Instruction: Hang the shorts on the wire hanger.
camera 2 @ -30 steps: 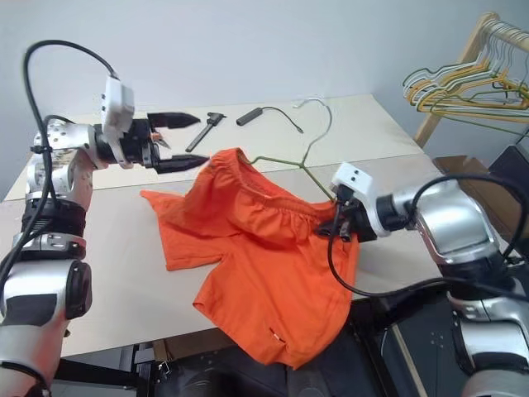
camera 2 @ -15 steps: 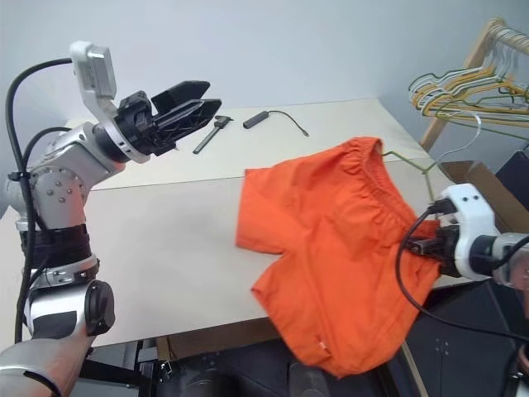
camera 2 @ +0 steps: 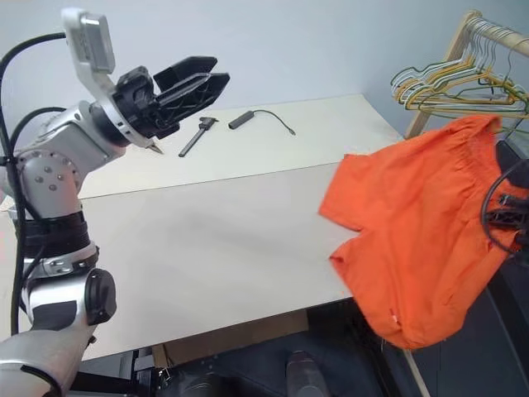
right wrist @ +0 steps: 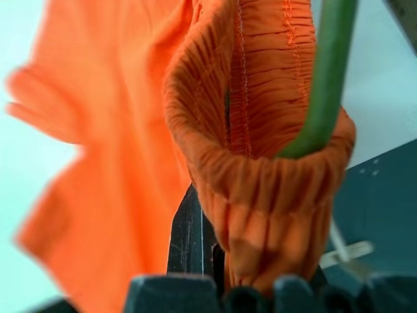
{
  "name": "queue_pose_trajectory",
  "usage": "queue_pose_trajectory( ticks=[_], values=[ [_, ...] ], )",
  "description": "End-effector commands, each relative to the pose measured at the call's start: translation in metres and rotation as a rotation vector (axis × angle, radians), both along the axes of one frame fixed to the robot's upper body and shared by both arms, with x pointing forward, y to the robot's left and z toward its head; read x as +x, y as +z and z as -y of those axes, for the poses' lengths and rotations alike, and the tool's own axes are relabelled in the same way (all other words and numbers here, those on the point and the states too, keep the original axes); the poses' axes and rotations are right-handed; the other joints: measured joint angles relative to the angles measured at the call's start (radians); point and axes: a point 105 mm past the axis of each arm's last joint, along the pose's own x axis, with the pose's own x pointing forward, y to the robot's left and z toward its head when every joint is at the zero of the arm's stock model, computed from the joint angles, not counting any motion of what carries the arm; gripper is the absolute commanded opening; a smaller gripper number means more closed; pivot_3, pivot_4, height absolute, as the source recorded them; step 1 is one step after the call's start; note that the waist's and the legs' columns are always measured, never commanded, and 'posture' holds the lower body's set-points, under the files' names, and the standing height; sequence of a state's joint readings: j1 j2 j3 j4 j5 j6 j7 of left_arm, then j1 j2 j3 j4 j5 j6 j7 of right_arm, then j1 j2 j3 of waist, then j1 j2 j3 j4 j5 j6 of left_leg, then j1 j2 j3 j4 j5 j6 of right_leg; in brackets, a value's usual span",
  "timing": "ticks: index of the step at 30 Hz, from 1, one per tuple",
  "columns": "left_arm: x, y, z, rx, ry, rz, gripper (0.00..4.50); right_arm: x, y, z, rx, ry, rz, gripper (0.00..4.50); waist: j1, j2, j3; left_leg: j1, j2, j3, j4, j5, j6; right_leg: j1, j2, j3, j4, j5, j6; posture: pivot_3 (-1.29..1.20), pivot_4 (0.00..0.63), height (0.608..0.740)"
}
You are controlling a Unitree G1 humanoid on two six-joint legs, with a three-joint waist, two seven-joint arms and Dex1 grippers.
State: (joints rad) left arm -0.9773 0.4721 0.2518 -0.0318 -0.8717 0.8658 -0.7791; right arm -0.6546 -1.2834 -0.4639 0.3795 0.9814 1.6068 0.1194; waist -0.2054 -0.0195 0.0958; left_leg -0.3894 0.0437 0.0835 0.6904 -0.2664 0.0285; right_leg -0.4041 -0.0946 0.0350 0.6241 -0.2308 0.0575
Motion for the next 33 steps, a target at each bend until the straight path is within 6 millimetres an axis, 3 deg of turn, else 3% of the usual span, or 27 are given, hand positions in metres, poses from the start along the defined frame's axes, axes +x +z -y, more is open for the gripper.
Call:
queue_pose_trajectory(
  ticks=[1,13,19,33],
  values=[
    [-0.012,0.017,0.001,-0.013,-0.023,0.084,4.44,-0.002,0.018,0.020,0.029,-0.160,0.020,0.00,-0.002,0.000,0.001,0.000,0.000,0.001,-0.001,0.000,0.000,0.000,0.000,0.001,-0.001,0.000,0.000,-0.26,0.105,0.740],
    [-0.015,0.012,0.000,-0.007,-0.017,0.089,4.44,-0.003,0.035,0.055,0.069,-0.553,0.029,0.00,-0.001,0.004,0.004,-0.002,-0.002,0.005,-0.011,0.000,0.000,-0.002,-0.001,0.006,-0.013,0.001,0.006,-0.23,0.096,0.740],
    [-0.017,0.009,-0.002,-0.001,-0.011,0.094,4.44,-0.013,0.026,0.077,0.112,-0.753,0.033,0.00,0.012,0.004,0.004,-0.003,-0.004,0.006,-0.011,0.000,0.000,-0.004,-0.003,0.006,-0.013,0.001,0.007,-0.23,0.088,0.740],
    [-0.021,0.007,-0.007,0.015,-0.006,0.104,4.44,-0.023,0.001,0.100,0.068,-0.897,-0.040,0.00,-0.001,0.005,0.004,-0.002,-0.006,0.006,-0.011,0.000,0.000,-0.003,-0.005,0.007,-0.013,0.001,0.009,-0.20,0.088,0.740]
  ],
)
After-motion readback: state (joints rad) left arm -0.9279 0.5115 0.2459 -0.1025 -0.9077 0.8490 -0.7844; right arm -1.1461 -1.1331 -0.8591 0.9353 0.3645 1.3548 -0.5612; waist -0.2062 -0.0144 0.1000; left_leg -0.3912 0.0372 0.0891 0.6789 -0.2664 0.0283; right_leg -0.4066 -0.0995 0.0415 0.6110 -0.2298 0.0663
